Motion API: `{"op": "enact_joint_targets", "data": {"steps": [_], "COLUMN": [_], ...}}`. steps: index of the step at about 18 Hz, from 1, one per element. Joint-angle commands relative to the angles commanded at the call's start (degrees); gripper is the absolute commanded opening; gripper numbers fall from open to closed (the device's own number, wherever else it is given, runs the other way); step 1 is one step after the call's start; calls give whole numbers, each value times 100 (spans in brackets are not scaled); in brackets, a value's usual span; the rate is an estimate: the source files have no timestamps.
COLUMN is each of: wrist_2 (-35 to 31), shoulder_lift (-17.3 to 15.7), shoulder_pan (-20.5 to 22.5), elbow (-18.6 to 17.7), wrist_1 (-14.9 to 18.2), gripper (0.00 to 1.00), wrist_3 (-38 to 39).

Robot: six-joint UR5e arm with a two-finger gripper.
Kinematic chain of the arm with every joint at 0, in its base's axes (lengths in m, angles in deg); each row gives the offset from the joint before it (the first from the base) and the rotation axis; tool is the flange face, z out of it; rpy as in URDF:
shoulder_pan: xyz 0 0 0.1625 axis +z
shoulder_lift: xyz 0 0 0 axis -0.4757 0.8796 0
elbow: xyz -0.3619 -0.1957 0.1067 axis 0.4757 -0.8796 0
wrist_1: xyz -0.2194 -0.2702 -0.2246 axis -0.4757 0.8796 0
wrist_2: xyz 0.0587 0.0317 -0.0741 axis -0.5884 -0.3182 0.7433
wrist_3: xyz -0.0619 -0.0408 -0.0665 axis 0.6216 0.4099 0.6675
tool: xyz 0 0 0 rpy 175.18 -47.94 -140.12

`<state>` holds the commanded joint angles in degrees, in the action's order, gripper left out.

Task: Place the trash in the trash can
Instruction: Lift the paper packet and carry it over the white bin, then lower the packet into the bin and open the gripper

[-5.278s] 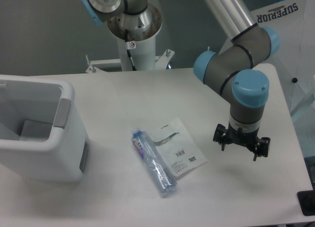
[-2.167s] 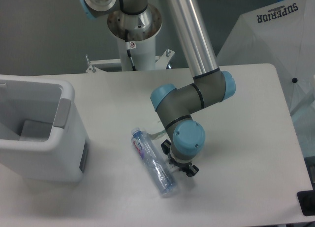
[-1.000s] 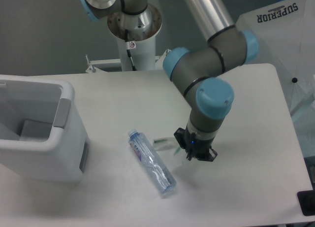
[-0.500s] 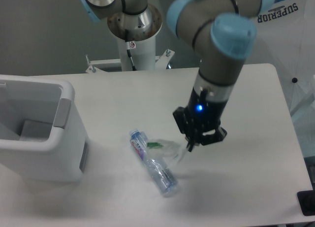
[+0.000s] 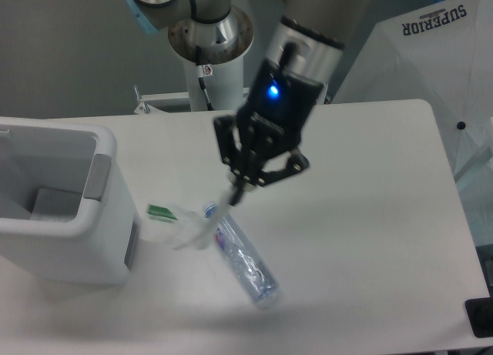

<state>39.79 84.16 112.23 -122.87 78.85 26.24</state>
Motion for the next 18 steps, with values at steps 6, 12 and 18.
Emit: {"op": "enact_joint_targets", "data": {"steps": [6, 12, 18], "wrist_2": [79, 447, 545], "shoulder_lift": [-343, -624, -660], "shoulder_pan": [-458, -485, -598], "elbow": [-52, -114, -237], "wrist_1": [-87, -272, -475], "gripper": [0, 0, 0], "wrist_3": [203, 282, 519]}}
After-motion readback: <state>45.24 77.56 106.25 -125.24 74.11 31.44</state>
